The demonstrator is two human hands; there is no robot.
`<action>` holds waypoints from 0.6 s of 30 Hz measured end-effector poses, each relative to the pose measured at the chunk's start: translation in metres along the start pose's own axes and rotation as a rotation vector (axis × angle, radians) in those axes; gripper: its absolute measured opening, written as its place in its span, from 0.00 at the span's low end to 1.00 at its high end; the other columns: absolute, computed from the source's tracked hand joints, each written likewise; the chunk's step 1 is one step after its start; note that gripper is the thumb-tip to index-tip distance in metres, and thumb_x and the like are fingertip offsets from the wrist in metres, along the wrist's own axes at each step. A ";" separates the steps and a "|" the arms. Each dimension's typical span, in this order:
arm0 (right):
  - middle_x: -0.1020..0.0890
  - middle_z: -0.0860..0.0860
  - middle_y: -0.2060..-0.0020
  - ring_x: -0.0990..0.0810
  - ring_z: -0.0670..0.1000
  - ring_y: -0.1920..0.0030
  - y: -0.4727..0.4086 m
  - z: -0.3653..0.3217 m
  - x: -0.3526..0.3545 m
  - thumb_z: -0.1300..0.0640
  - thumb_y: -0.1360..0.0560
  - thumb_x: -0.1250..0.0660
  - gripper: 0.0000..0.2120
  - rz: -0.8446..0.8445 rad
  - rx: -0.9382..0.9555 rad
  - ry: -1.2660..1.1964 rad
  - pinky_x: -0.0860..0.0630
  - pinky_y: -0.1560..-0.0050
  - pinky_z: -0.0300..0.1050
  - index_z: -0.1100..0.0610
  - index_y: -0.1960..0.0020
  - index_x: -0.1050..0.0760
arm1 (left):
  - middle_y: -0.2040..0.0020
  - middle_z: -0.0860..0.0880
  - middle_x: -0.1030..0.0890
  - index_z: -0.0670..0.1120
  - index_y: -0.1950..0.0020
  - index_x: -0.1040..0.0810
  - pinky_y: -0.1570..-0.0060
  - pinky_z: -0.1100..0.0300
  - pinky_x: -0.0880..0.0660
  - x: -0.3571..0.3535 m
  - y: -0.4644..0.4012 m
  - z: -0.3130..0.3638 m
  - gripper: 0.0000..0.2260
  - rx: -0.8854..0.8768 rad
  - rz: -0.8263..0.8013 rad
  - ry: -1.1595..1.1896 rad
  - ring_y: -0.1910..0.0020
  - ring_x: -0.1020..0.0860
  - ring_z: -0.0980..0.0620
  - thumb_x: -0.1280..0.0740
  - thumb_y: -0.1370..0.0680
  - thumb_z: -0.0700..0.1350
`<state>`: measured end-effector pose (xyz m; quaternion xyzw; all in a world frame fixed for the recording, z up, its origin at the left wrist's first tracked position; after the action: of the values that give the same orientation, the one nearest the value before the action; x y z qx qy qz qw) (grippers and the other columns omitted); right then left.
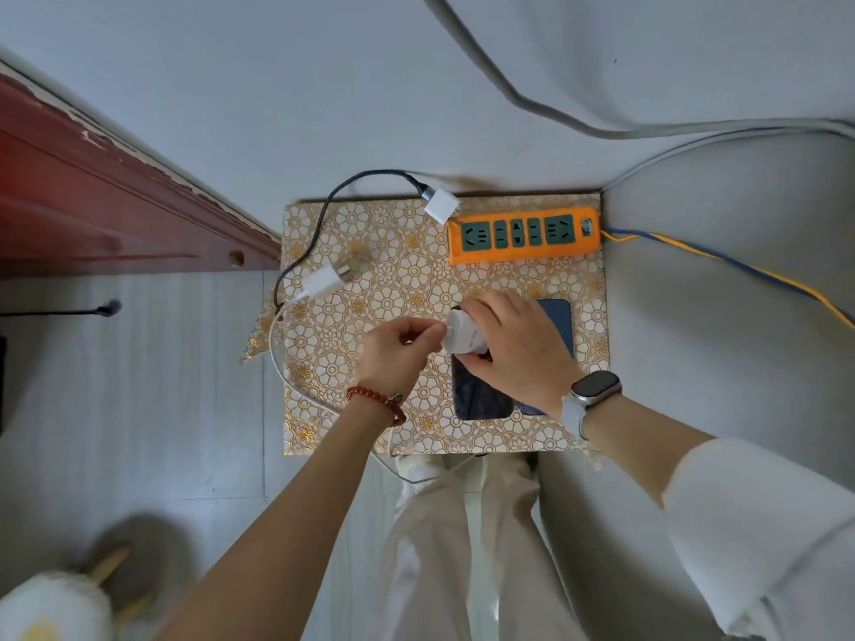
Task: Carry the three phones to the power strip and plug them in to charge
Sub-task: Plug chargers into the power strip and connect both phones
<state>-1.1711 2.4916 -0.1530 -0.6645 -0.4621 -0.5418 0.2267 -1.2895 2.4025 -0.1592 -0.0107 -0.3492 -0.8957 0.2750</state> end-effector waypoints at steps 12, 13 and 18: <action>0.23 0.60 0.50 0.27 0.62 0.50 -0.008 0.120 0.049 0.55 0.34 0.33 0.22 0.081 -0.217 -0.022 0.28 0.56 0.54 0.61 0.42 0.30 | 0.74 0.53 0.29 0.42 0.56 0.20 0.77 0.69 0.35 -0.022 0.008 0.004 0.07 -0.007 0.129 -0.080 0.76 0.34 0.59 0.36 0.25 0.43; 0.22 0.59 0.48 0.27 0.62 0.49 -0.010 0.120 0.047 0.55 0.34 0.33 0.21 0.096 -0.218 -0.070 0.29 0.55 0.54 0.60 0.42 0.30 | 0.73 0.53 0.29 0.42 0.55 0.20 0.78 0.71 0.36 -0.022 0.004 0.007 0.07 -0.023 0.184 -0.089 0.77 0.34 0.60 0.37 0.25 0.43; 0.23 0.58 0.47 0.27 0.58 0.44 -0.025 0.133 0.038 0.60 0.32 0.31 0.21 0.141 -0.321 -0.423 0.30 0.55 0.47 0.59 0.42 0.32 | 0.71 0.55 0.26 0.47 0.57 0.20 0.80 0.74 0.38 -0.038 -0.014 0.036 0.06 -0.151 0.244 -0.154 0.76 0.33 0.61 0.36 0.25 0.44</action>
<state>-1.1248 2.6239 -0.1638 -0.8207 -0.3602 -0.4401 0.0542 -1.2705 2.4518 -0.1482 -0.1421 -0.2970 -0.8760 0.3525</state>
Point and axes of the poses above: each hand's wrist, its own y-axis away from the middle knuckle, its own x-axis out of the back of the hand, z = x × y, the point moved 3 cm from there along -y, towards the middle knuckle
